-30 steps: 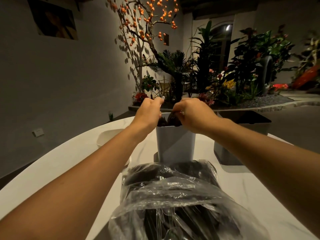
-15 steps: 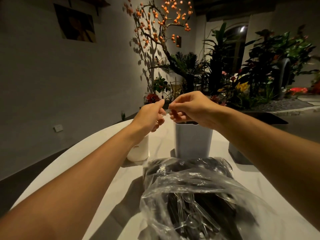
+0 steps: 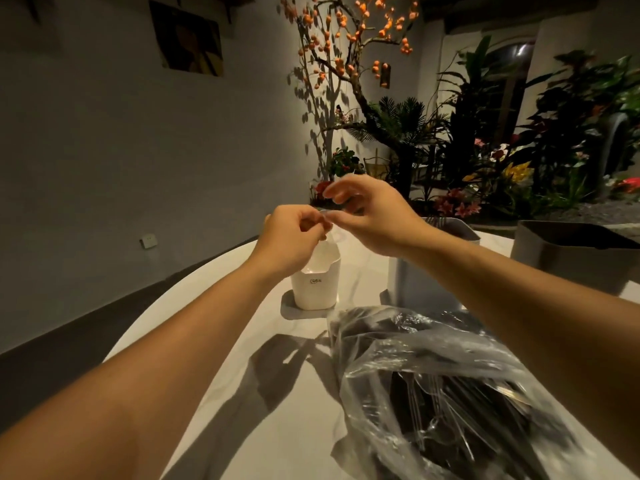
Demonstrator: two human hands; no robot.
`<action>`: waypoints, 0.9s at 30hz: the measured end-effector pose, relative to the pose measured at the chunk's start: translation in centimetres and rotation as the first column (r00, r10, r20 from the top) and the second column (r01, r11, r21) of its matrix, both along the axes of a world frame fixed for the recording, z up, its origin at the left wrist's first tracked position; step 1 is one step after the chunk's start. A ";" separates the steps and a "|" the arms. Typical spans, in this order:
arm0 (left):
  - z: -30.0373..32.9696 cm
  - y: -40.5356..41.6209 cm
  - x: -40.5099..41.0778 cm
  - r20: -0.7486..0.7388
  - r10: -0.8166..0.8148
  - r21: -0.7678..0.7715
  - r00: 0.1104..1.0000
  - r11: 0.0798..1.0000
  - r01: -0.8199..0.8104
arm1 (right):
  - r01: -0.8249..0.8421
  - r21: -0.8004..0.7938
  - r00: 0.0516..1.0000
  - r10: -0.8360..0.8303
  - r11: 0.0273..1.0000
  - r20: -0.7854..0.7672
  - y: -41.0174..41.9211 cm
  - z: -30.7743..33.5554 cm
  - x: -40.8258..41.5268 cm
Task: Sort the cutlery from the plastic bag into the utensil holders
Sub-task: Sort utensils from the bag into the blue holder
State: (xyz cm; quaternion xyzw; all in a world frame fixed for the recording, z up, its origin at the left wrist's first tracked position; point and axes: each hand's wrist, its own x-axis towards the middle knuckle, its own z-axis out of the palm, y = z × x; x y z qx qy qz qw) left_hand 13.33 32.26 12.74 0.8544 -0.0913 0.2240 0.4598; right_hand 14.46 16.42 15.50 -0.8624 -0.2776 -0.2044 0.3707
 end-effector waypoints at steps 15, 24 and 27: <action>-2.7 3.3 3.6 -0.073 0.099 0.090 0.992 0.992 -0.092 | 0.223 -0.367 0.952 -0.120 0.903 0.283 4.1 -5.4 7.0; -2.1 2.2 1.8 -0.120 0.046 0.018 0.992 0.999 -0.044 | 0.170 -0.384 0.984 -0.180 0.908 0.012 1.8 -2.9 3.3; -1.8 0.4 -0.2 -0.103 0.015 -0.008 0.995 1.000 -0.016 | 0.178 -0.313 0.983 -0.183 0.933 0.012 -0.2 -1.8 0.1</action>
